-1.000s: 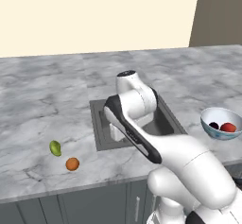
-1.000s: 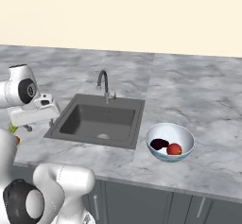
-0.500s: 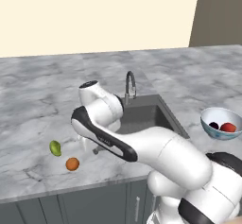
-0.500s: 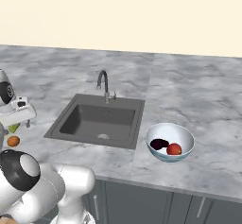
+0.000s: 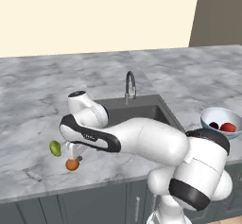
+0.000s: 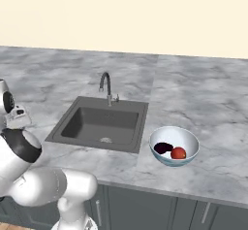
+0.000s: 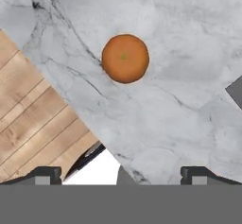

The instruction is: There is a mixed pile of frozen fruits and vegetables on the counter. Locate all the frozen vegetables and place the items in a bowl on the counter. Take all the frozen fruits and defrost them in a running sink.

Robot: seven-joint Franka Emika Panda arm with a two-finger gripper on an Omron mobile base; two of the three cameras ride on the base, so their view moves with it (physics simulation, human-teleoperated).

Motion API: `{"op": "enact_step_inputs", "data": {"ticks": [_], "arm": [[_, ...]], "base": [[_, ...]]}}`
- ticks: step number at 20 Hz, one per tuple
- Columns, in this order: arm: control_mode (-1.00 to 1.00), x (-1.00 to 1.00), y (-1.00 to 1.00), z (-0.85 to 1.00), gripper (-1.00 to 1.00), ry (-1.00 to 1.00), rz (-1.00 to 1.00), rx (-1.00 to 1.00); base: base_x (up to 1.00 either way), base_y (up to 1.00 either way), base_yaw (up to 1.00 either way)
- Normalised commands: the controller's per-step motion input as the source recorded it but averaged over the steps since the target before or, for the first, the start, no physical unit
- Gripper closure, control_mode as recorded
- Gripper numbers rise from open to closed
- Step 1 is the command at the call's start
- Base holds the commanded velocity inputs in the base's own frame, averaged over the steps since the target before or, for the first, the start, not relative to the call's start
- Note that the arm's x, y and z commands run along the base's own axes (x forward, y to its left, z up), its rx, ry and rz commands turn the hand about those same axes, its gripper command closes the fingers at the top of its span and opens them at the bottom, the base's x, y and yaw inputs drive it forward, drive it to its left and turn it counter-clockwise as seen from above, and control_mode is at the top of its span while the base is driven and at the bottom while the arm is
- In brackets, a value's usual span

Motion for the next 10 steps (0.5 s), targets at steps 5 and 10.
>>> {"op": "enact_step_inputs", "data": {"ticks": [5,10], "arm": [[-1.0,0.32,0.51,-0.2,-1.0,0.01,0.0,-0.09],[-1.0,0.35,0.43,-0.47,-1.0,0.0,0.0,-0.01]], "base": [[0.0,0.0,0.0],[0.0,0.0,0.0]]}}
